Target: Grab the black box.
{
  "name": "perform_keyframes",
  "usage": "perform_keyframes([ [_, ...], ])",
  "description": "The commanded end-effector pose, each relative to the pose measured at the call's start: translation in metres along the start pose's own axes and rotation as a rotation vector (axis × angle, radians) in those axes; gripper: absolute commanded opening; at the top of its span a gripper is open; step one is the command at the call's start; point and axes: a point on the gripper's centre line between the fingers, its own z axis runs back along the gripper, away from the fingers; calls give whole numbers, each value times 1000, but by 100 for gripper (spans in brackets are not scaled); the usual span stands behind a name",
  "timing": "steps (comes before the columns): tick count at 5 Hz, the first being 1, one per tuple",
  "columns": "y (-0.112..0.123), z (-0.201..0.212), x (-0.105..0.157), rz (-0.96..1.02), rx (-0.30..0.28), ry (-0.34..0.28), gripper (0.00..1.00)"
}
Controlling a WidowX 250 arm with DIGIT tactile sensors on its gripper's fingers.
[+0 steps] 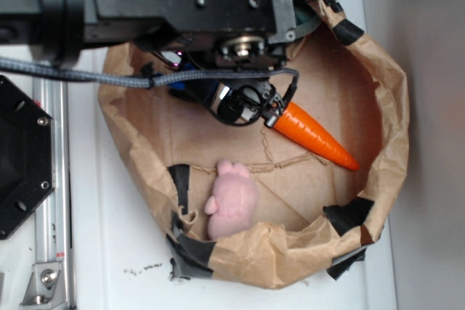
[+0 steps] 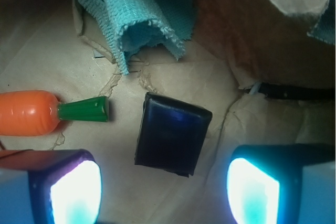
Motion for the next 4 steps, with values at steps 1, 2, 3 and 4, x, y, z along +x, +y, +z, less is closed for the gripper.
perform_keyframes([
  [1,11,-19,4,29,-37,-65,100],
  [2,3,-31,-1,28,-51,-59,100],
  [3,0,-38,2,34,-25,-68,100],
  [4,21,-31,6,57,-31,-46,100],
])
